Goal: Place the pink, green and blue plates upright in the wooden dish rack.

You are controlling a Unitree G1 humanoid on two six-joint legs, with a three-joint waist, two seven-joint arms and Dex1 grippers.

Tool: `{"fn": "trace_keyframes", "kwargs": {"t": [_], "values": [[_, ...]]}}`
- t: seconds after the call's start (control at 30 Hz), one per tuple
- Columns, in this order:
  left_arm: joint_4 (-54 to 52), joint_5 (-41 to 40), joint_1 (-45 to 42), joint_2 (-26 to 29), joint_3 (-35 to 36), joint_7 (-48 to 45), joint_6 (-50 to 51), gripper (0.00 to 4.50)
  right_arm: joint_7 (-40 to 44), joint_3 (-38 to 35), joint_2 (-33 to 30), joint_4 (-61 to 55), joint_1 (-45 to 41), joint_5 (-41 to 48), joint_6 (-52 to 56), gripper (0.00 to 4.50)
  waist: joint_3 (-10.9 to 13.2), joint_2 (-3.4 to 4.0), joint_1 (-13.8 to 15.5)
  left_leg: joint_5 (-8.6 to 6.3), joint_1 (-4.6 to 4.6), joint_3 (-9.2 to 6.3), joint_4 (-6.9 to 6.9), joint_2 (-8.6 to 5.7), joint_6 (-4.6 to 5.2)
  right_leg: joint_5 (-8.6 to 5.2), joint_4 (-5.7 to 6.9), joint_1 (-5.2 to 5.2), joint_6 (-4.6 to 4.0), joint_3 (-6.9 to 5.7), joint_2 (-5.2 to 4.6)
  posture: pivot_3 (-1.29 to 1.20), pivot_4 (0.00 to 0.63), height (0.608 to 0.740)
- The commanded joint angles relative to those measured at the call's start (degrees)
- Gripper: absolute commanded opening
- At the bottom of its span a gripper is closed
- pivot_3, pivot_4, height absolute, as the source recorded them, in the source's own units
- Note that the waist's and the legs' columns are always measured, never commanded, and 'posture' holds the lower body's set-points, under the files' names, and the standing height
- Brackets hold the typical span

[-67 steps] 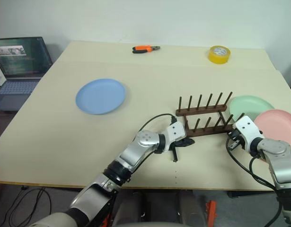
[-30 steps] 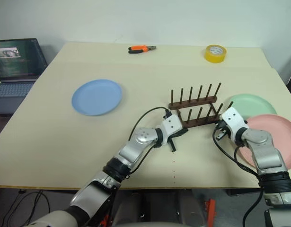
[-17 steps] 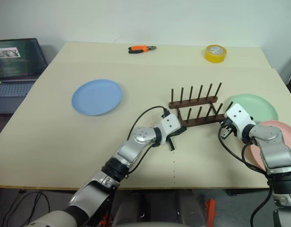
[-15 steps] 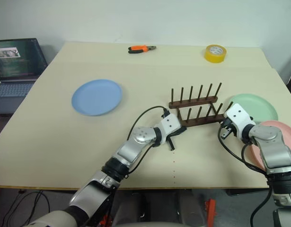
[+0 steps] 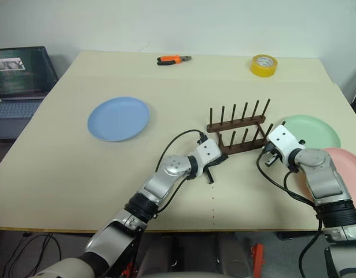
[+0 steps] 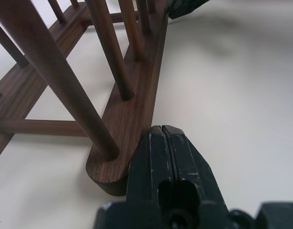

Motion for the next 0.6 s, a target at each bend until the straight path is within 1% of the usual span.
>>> {"fn": "trace_keyframes", "kwargs": {"t": [0.03,0.2,0.47,0.6], "values": [[-0.28,0.54,-0.82,-0.52,0.96,1.58,-1.07,0.02,-0.69,-0.21,0.48,0.07,-1.58,-0.66,-1.20,0.02,0.00,0.00,0.00,0.00,0.00,0.01,0.00,0.00,0.00,0.00,0.00,0.00,0.00,0.00,0.00,0.00,0.150,0.740],[0.56,1.24,-1.38,-0.66,1.46,4.37,-0.98,0.02,-0.29,-0.06,1.32,0.03,-2.02,-1.10,-1.40,0.02,0.00,0.00,0.00,0.00,0.00,0.00,0.00,0.00,0.00,0.00,0.00,0.00,0.00,0.00,0.00,0.00,0.150,0.740],[3.72,3.06,-3.55,-1.06,4.09,12.88,-1.94,0.02,-0.56,0.92,2.79,1.72,-3.38,-1.57,-2.72,0.02,0.00,0.00,-0.03,0.00,0.01,-0.01,0.01,0.01,0.00,0.00,0.03,0.00,0.00,-0.01,0.00,0.00,0.150,0.740],[4.22,2.84,-3.90,-1.44,4.90,13.83,-2.69,0.02,-1.67,1.06,3.83,4.37,-5.05,-2.23,-4.52,0.02,0.00,0.00,-0.02,0.00,0.00,0.02,-0.01,0.00,0.00,0.00,0.00,0.00,0.00,0.00,0.00,0.00,0.150,0.740]]}}
